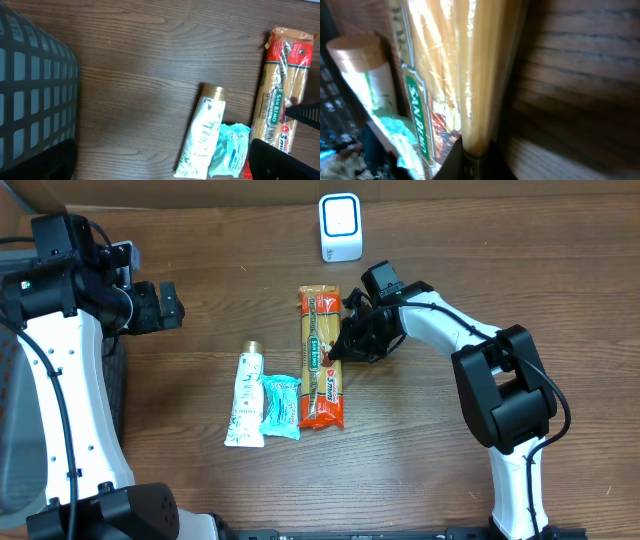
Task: Scan the item barcode
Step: 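Move the right gripper to the spaghetti package and grasp it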
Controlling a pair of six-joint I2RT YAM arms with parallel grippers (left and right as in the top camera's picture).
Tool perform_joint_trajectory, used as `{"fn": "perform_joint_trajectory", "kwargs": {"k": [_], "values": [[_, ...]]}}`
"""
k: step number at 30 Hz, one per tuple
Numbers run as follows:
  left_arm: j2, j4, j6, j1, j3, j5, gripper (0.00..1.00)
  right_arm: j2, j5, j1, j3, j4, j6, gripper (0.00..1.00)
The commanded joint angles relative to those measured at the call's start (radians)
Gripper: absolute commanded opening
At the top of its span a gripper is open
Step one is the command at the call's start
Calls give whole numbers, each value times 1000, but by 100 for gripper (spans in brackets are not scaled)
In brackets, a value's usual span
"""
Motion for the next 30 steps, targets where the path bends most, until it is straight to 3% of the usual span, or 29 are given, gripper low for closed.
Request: {"fn": "perform_joint_trajectory", "kwargs": {"k": [1,7,17,23,30], "values": [[-4,4,15,-2,13,1,100,30,16,5,-5,-17,-3,4],[-4,4,15,-2,13,1,100,-63,103,-6,-5,-73,-3,4],[-4,4,15,-2,13,1,100,-326,531,5,-3,-315,3,4],[-4,4,15,-2,13,1,100,-319,963,37,13,-539,119,4],[-4,4,15,-2,13,1,100,-267,986,163,13,-508,123,4]]}}
